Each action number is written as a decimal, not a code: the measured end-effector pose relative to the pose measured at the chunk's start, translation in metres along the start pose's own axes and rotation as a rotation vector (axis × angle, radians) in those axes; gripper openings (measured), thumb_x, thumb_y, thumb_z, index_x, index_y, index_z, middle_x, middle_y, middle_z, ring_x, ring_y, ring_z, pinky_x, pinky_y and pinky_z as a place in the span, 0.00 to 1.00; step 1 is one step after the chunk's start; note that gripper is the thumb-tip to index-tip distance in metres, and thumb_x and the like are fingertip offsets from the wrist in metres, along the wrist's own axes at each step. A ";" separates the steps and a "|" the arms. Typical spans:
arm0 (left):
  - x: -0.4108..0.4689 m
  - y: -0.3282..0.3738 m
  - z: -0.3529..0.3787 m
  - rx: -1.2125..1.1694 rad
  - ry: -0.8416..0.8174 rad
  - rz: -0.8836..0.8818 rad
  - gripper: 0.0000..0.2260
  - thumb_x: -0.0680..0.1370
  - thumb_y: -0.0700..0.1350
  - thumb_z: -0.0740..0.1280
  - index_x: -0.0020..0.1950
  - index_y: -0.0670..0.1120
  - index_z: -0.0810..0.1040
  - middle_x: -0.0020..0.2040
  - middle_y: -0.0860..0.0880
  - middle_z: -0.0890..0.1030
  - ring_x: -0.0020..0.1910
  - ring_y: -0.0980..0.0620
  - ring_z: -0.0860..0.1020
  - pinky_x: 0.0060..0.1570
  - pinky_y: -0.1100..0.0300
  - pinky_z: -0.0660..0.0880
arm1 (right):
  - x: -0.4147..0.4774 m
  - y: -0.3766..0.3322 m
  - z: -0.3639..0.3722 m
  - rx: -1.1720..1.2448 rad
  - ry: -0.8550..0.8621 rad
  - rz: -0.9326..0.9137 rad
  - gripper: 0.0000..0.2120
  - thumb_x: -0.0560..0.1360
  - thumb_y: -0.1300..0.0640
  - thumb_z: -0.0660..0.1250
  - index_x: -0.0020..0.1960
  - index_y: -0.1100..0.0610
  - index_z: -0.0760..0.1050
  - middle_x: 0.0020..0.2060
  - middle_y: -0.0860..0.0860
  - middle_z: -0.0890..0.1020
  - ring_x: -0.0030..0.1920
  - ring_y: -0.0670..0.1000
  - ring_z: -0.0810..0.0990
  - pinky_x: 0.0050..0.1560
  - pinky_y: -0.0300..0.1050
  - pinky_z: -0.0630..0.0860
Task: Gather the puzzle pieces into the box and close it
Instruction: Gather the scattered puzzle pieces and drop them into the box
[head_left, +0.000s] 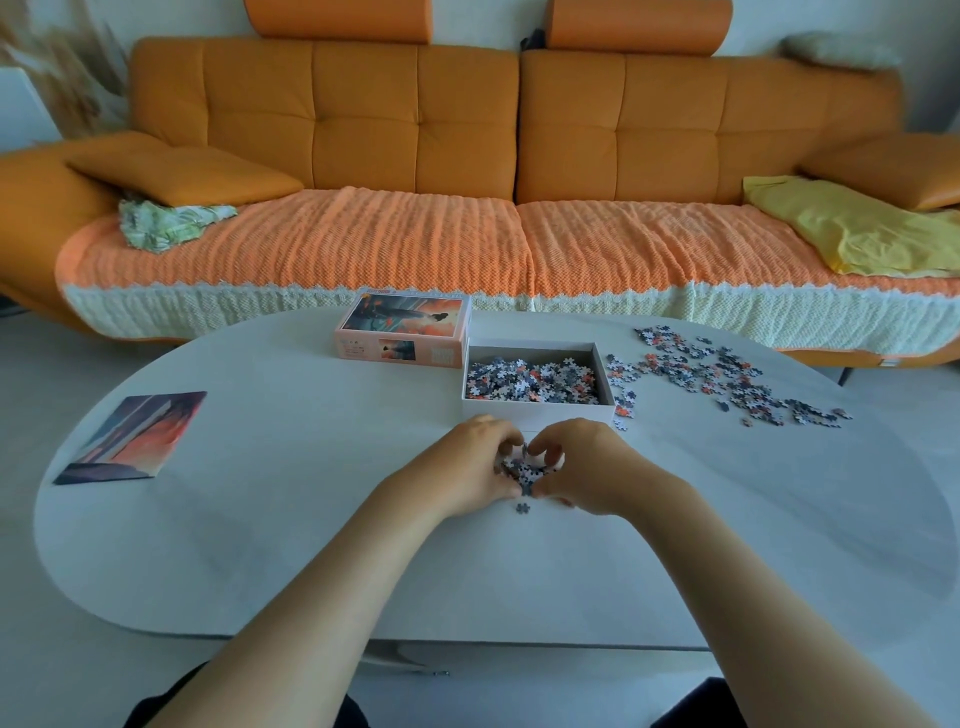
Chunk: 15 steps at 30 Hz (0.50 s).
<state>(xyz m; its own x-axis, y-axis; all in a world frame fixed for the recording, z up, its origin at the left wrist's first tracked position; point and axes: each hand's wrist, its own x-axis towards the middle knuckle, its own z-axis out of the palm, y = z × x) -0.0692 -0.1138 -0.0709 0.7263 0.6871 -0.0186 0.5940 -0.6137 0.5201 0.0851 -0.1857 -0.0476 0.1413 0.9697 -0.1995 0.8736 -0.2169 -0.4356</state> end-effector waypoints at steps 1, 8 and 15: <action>0.000 0.001 -0.001 0.006 0.001 0.008 0.20 0.72 0.47 0.75 0.63 0.49 0.76 0.51 0.53 0.71 0.47 0.55 0.73 0.47 0.64 0.68 | 0.000 -0.002 0.000 -0.022 -0.006 -0.004 0.20 0.70 0.53 0.75 0.61 0.51 0.78 0.55 0.49 0.79 0.44 0.48 0.76 0.44 0.42 0.76; 0.002 0.001 0.001 -0.034 0.099 -0.012 0.06 0.73 0.43 0.73 0.49 0.50 0.82 0.47 0.52 0.81 0.46 0.54 0.78 0.45 0.62 0.73 | 0.003 -0.005 0.003 0.063 0.009 0.043 0.05 0.69 0.56 0.74 0.45 0.54 0.83 0.34 0.53 0.85 0.41 0.53 0.84 0.35 0.39 0.77; 0.010 0.005 -0.011 -0.204 0.196 -0.012 0.06 0.72 0.41 0.74 0.45 0.51 0.82 0.37 0.59 0.78 0.37 0.61 0.77 0.35 0.70 0.70 | 0.011 0.001 -0.012 0.204 0.110 0.033 0.04 0.69 0.56 0.76 0.38 0.52 0.82 0.33 0.50 0.85 0.33 0.47 0.84 0.28 0.36 0.75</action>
<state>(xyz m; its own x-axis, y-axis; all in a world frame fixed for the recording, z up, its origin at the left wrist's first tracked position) -0.0627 -0.1056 -0.0592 0.6269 0.7683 0.1294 0.5056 -0.5275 0.6827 0.0934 -0.1742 -0.0393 0.2274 0.9658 -0.1248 0.7570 -0.2559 -0.6012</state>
